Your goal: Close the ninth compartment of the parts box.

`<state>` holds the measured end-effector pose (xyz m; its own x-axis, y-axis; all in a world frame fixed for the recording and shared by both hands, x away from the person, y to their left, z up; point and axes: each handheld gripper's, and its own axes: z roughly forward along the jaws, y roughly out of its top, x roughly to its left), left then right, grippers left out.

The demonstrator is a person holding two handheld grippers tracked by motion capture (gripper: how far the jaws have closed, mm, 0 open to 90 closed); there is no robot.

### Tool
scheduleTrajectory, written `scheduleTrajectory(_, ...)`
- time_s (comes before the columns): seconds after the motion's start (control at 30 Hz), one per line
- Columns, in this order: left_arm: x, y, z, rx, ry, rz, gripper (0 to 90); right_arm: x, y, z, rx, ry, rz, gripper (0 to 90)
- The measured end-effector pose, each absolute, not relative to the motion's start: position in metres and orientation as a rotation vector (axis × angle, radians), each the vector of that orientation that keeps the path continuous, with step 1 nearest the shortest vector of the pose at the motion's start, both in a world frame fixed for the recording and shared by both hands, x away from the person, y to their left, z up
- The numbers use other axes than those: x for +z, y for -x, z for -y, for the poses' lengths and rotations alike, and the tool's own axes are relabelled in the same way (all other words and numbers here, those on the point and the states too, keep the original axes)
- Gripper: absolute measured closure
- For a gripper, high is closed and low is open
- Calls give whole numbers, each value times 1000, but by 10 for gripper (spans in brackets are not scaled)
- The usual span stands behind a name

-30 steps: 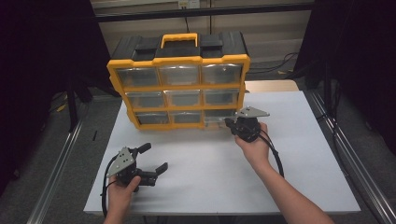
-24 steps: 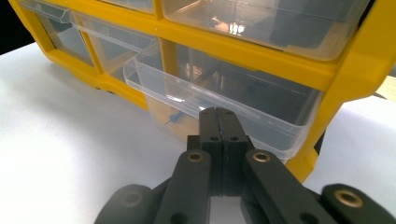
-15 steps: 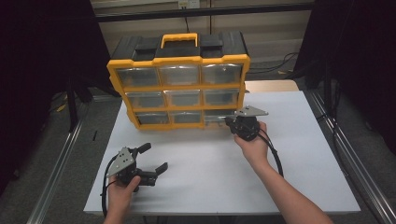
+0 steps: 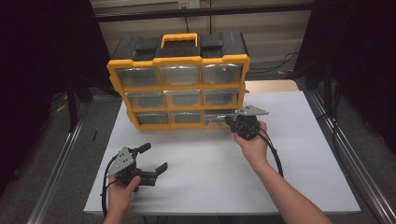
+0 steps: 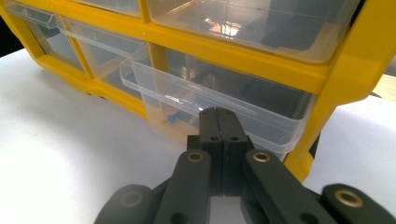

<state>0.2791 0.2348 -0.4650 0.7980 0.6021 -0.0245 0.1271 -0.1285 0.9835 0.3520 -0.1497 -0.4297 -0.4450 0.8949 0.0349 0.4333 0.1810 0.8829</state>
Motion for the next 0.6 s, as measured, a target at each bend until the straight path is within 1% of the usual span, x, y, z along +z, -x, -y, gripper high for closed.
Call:
scheduleTrajectory(0.37, -465, -279, -235, 455, -1672, -583, 19, -432, -356, 148, 1193, -1244, -1953, 900)
scheduleTrajectory(0.4, -465, -280, -236, 428, -1673, -558, 19, -432, -356, 148, 1196, -1246, -1953, 900)
scheduleTrajectory(0.43, -465, -279, -235, 453, -1671, -584, 20, -432, -356, 148, 1196, -1249, -1952, 900)
scheduleTrajectory(0.6, -465, -279, -235, 454, -1671, -583, 19, -432, -358, 149, 1194, -1250, -1952, 900)
